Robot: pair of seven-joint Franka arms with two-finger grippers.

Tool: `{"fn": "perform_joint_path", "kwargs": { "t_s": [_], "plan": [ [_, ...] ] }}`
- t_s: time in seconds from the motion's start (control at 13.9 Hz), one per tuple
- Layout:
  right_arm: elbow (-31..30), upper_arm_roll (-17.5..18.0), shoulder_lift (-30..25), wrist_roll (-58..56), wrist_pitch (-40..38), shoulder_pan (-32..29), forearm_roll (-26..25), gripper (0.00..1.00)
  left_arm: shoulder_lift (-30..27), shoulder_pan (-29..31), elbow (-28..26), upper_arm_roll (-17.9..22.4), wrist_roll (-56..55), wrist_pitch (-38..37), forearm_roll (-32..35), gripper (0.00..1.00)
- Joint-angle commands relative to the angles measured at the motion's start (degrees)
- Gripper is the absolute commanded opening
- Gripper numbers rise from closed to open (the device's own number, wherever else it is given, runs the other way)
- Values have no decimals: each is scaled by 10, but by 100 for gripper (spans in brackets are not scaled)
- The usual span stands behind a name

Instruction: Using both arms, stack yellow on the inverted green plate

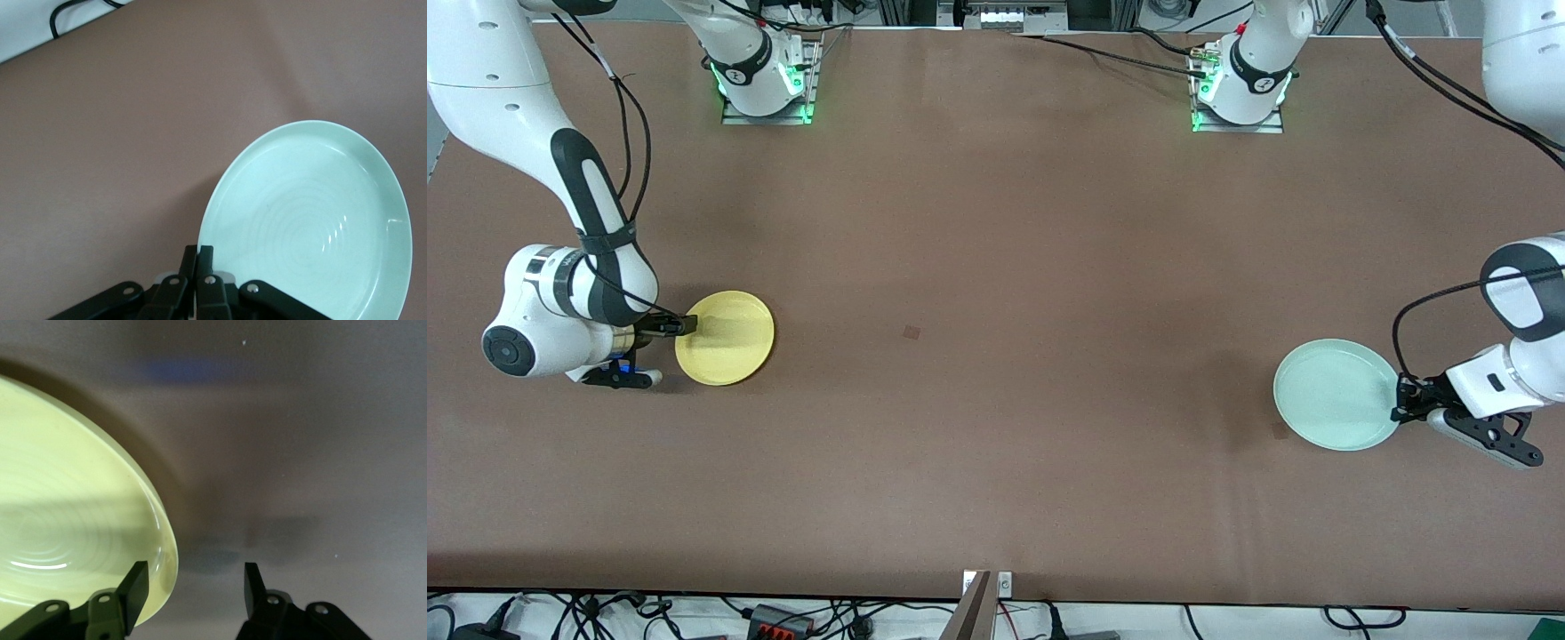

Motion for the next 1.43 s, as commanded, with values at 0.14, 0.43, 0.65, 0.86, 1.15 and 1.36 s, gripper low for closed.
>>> {"fn": "perform_joint_path", "kwargs": {
  "t_s": [0.14,0.43,0.65,0.86,1.15,1.36],
  "plan": [
    [11,6,9,2,1,-2,2,34,-35,-91,-10,1,-164,-51,157,1],
    [11,6,9,3,-5,-4,4,0,-36,-200,-9,1,-344,-124,275,1],
    [12,7,6,-5,-12,-4,3,0,-30,-292,-9,1,-485,-176,348,1],
    [49,8,-7,-6,-101,1,3,0,-19,-380,-9,2,-607,-222,400,1],
    [106,7,-22,-17,-198,-4,3,0,6,-467,-10,2,-776,-260,452,1],
    [130,7,-47,-17,-223,-3,4,0,34,-517,-10,2,-841,-275,500,1]
  ]
}}
